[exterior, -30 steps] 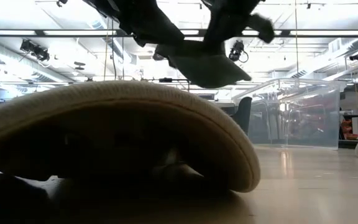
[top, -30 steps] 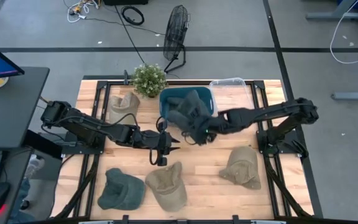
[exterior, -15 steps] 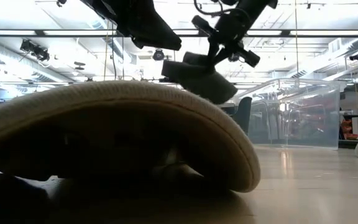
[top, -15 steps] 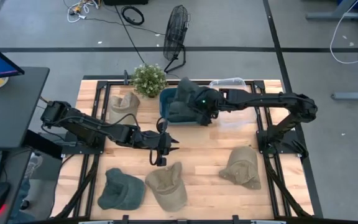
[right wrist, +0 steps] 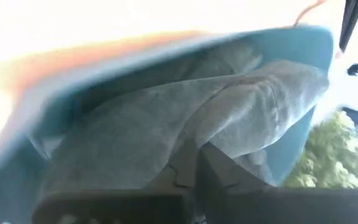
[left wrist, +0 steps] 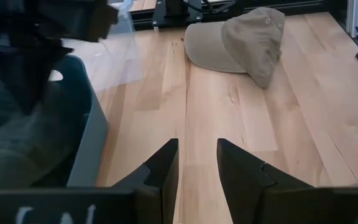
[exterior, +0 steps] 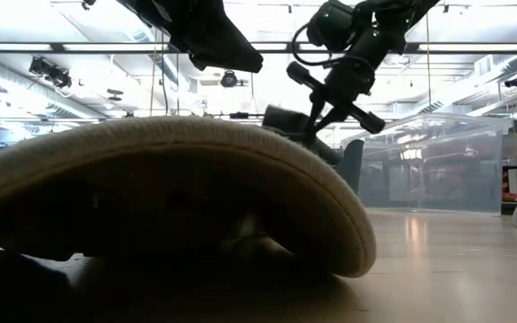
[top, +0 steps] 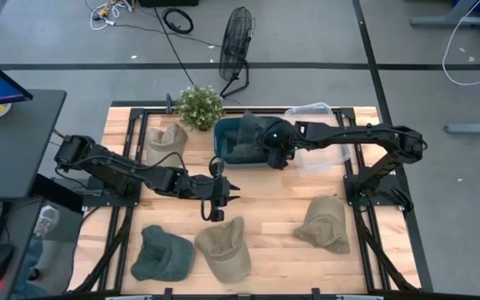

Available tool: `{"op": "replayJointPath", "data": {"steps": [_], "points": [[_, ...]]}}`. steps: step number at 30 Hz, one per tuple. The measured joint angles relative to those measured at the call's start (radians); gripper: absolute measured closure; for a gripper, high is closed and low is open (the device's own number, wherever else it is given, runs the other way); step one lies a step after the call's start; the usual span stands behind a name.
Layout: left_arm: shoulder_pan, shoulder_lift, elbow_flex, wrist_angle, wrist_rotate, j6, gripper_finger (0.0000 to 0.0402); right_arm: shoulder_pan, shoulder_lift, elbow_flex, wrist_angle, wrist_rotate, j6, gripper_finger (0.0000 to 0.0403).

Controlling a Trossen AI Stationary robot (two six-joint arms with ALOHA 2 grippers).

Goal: Pick & Place hat
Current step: Put the right dark blue cap into the blue bin, then put the dark blue cap into the blue bin

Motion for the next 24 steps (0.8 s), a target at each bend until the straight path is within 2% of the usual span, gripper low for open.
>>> {"op": "replayJointPath", "data": {"steps": [4,10,16,21,24], "points": [[0.000,0.000,0.000,0.000,0.000,0.000,0.0287,0.000,0.000,-0.001,0.009,-0.058,0.101,0.0380],[0.000,0.000,0.000,0.000,0.000,-0.001,0.0287,-0.005,0.000,-0.001,0.062,-0.054,0.231,0.0364],[0.000,0.000,0.000,0.002,0.000,0.000,0.0287,-0.018,0.005,-0.001,0.072,-0.049,0.313,0.0330],[0.000,0.000,0.000,0.004,-0.005,-0.001,0.0287,-0.001,-0.001,-0.001,0.088,-0.011,0.421,0.0295],[0.000,0.000,0.000,0.003,-0.008,0.000,0.0287,0.041,-0.010,0.008,0.065,0.048,0.546,0.0280]]}}
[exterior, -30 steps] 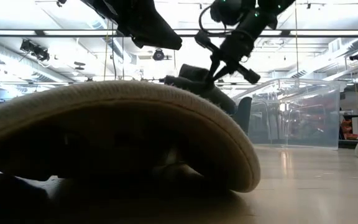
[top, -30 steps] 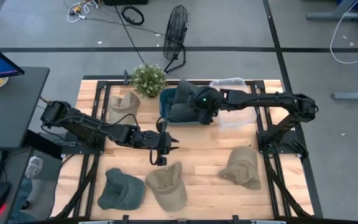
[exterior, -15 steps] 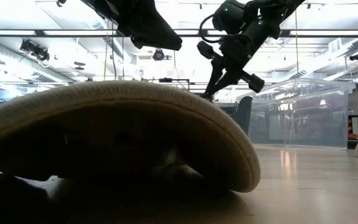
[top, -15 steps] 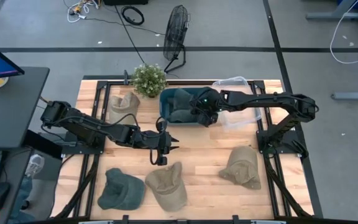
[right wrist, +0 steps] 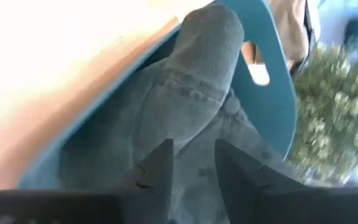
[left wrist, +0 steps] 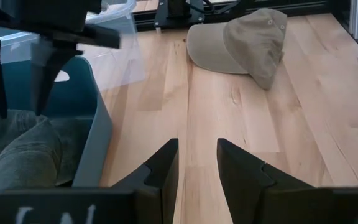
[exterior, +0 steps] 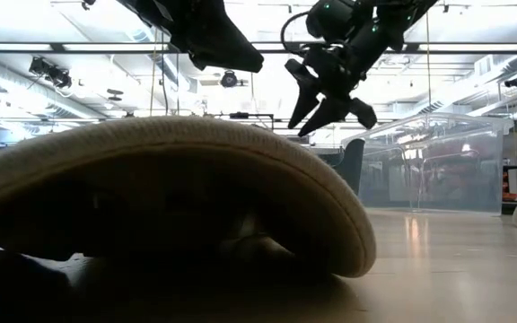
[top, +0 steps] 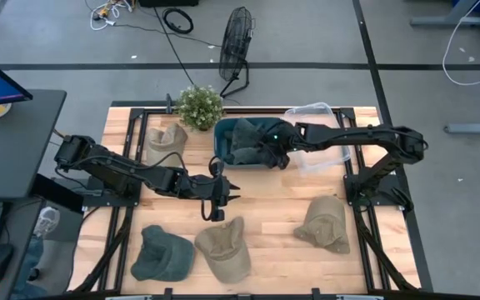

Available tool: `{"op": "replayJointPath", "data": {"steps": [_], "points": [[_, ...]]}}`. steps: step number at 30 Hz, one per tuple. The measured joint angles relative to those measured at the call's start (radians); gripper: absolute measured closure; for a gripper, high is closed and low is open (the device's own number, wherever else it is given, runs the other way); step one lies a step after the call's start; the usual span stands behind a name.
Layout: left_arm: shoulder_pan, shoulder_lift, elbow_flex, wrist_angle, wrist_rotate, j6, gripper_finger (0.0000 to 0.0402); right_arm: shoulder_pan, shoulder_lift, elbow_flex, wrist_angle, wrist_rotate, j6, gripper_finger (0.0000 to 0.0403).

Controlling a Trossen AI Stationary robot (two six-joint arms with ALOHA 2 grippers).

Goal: Pick & Place hat
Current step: Put the dark blue cap into the blue bin

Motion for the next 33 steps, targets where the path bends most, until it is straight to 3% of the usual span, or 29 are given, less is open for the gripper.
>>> {"op": "replayJointPath", "data": {"steps": [8,16,20,25,28,33], "points": [[-0.003,-0.087,0.001,-0.083,-0.086,-0.023,0.0287,0.202,-0.067,0.098,-0.199,0.067,0.395,0.0277],[-0.026,-0.278,0.001,-0.421,-0.084,-0.189,0.0287,0.363,-0.139,0.132,-0.312,0.058,0.780,0.0282],[-0.045,-0.332,0.001,-0.642,0.021,-0.513,0.0287,0.420,-0.139,0.132,-0.331,0.057,0.986,0.0282],[-0.116,-0.331,0.001,-0.832,0.204,-0.965,0.0287,0.466,-0.112,0.133,-0.325,0.057,1.129,0.0280],[-0.192,-0.310,0.000,-0.876,0.290,-1.154,0.0287,0.483,-0.092,0.133,-0.323,0.057,1.170,0.0280],[-0.366,-0.266,0.000,-0.887,0.309,-1.434,0.0287,0.493,-0.065,0.133,-0.325,0.057,1.180,0.0280]]}}
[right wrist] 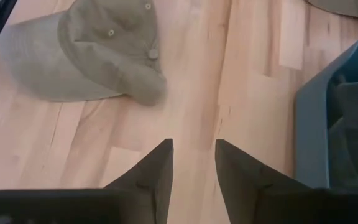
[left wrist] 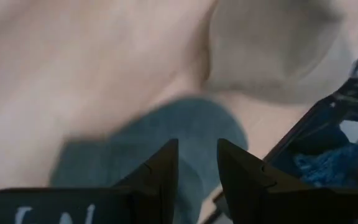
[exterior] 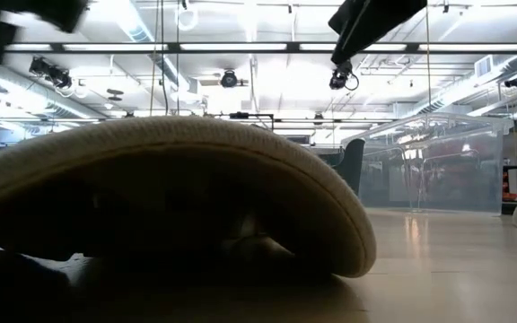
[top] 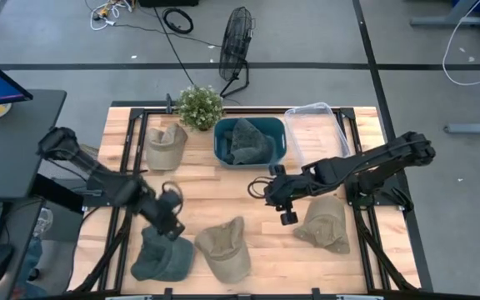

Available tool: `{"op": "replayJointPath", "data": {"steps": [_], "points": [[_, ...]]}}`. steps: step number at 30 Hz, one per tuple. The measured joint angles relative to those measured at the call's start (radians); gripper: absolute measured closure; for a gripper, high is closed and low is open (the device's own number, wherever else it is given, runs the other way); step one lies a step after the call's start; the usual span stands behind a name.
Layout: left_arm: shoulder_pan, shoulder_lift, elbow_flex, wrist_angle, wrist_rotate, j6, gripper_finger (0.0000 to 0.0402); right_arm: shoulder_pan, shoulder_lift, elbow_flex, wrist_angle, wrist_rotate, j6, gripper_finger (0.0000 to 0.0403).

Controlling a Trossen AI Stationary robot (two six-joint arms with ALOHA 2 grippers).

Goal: Pick & Place hat
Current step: Put the dark blue cap into the blue bin

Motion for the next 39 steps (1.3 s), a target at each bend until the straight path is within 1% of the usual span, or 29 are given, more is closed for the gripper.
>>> {"op": "replayJointPath", "data": {"steps": [3,6,9,13,16,19,22,28,34,37,39], "points": [[-0.099,0.042,0.000,-0.002,-0.004,-0.162,0.0287,0.000,0.005,0.000,0.001,0.001,0.000,0.0280],[-0.179,0.094,0.000,-0.003,-0.039,-0.291,0.0287,-0.001,0.007,0.000,0.001,0.003,-0.023,0.0279],[-0.230,0.150,0.000,0.001,-0.051,-0.417,0.0287,0.000,0.007,0.000,0.002,0.003,-0.067,0.0279],[-0.270,0.208,0.000,0.066,-0.053,-0.510,0.0287,0.000,0.007,0.000,0.007,0.004,-0.105,0.0279],[-0.288,0.240,0.000,0.143,-0.053,-0.539,0.0287,0.000,0.007,0.000,0.025,0.004,-0.119,0.0279],[-0.300,0.270,0.000,0.187,-0.053,-0.571,0.0287,0.000,0.007,0.000,0.042,0.004,-0.133,0.0279],[-0.310,0.305,0.000,0.194,-0.053,-0.613,0.0287,0.000,0.007,0.000,0.048,0.004,-0.135,0.0279],[-0.316,0.354,0.001,0.200,-0.053,-0.610,0.0291,0.000,0.007,0.000,0.061,0.004,-0.176,0.0279],[-0.315,0.354,0.001,0.201,-0.051,-0.589,0.0322,0.000,0.007,0.000,0.071,0.003,-0.180,0.0279],[-0.311,0.355,0.001,0.199,-0.057,-0.552,0.0349,0.000,0.007,0.000,0.071,0.003,-0.178,0.0279],[-0.306,0.355,0.001,0.198,-0.065,-0.516,0.0375,0.000,0.007,0.000,0.071,0.003,-0.178,0.0279]]}}
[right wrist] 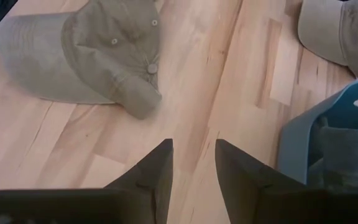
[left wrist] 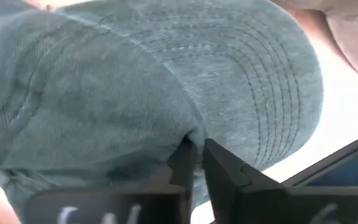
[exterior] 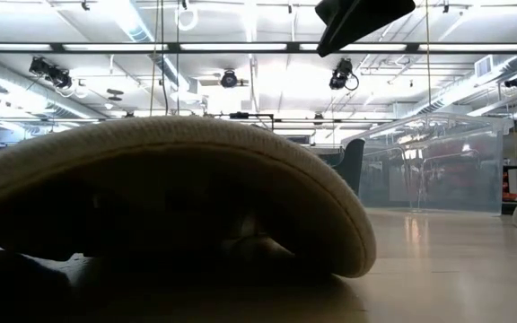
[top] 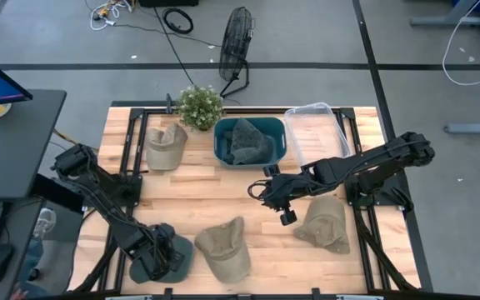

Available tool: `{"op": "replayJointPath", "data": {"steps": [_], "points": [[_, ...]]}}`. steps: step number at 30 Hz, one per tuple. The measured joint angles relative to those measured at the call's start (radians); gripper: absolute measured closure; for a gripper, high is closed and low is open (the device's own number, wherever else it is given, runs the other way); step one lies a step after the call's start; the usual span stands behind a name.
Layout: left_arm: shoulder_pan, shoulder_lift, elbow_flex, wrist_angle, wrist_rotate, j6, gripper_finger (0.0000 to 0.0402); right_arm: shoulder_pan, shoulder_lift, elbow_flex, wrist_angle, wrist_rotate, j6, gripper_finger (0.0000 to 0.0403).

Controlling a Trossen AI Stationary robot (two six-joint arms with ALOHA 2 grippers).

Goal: Pick & Place hat
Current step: Put the dark blue cap into the blue bin

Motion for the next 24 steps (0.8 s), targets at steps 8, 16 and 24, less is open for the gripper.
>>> {"op": "replayJointPath", "data": {"steps": [8,16,24], "points": [[0.074,0.003,0.067,-0.044,-0.064,0.237,0.0393,0.000,0.000,-0.001,0.048,-0.003,-0.037,0.0279],[0.158,0.002,0.262,-0.336,-0.374,0.471,0.0392,0.000,0.000,-0.001,0.156,-0.003,-0.111,0.0279],[0.304,0.001,0.327,-0.323,-0.618,0.793,0.0390,0.000,0.000,-0.001,0.181,0.006,-0.122,0.0279]]}}
